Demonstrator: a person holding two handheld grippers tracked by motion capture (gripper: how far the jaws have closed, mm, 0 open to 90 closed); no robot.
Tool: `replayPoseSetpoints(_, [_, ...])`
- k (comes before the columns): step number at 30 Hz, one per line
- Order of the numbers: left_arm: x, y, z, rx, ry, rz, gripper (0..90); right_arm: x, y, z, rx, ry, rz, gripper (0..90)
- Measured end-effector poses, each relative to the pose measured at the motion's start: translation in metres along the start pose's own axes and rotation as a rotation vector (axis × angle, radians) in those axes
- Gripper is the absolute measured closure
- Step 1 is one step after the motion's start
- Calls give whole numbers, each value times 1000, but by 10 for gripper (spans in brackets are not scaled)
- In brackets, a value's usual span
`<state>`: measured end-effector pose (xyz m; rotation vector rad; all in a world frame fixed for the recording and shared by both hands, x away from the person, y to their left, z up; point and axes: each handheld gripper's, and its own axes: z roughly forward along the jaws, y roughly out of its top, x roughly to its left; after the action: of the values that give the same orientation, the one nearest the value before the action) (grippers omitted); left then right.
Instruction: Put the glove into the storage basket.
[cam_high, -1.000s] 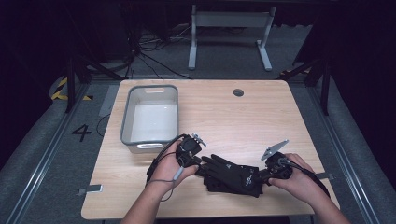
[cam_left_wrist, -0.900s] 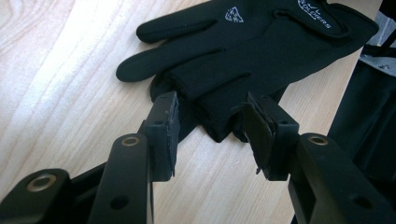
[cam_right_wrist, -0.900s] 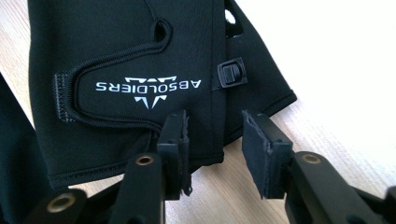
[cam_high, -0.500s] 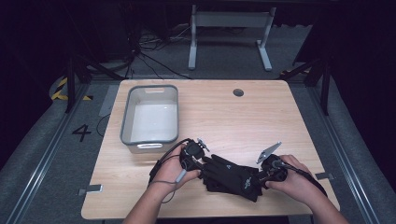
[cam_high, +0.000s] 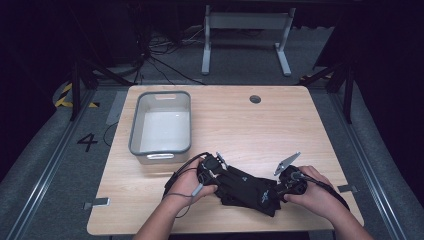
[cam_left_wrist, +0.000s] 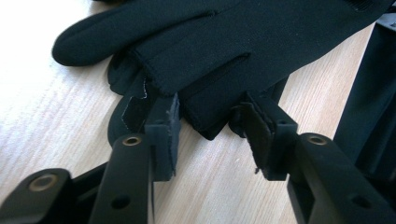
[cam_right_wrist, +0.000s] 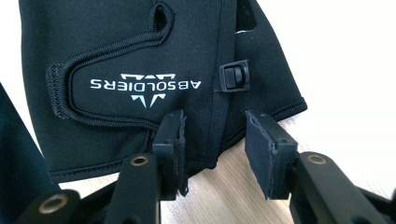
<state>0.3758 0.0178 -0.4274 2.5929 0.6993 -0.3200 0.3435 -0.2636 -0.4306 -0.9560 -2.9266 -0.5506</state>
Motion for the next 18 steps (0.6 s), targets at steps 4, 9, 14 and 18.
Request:
replayPoseSetpoints(4, [0,1,4,15,5,11,623,1,1,0,5,1,-2,616])
replayPoseSetpoints(9, [4,0,6,31,4,8,715,3,2,0,16,9,-2,669])
replayPoseSetpoints(14, [2,0,8,38,20,21,826,4,3,0,19,14,-7,707])
replayPoseSetpoints(18, [-1,1,7,39,51,43,871,6,4,0,24,7,-15,747])
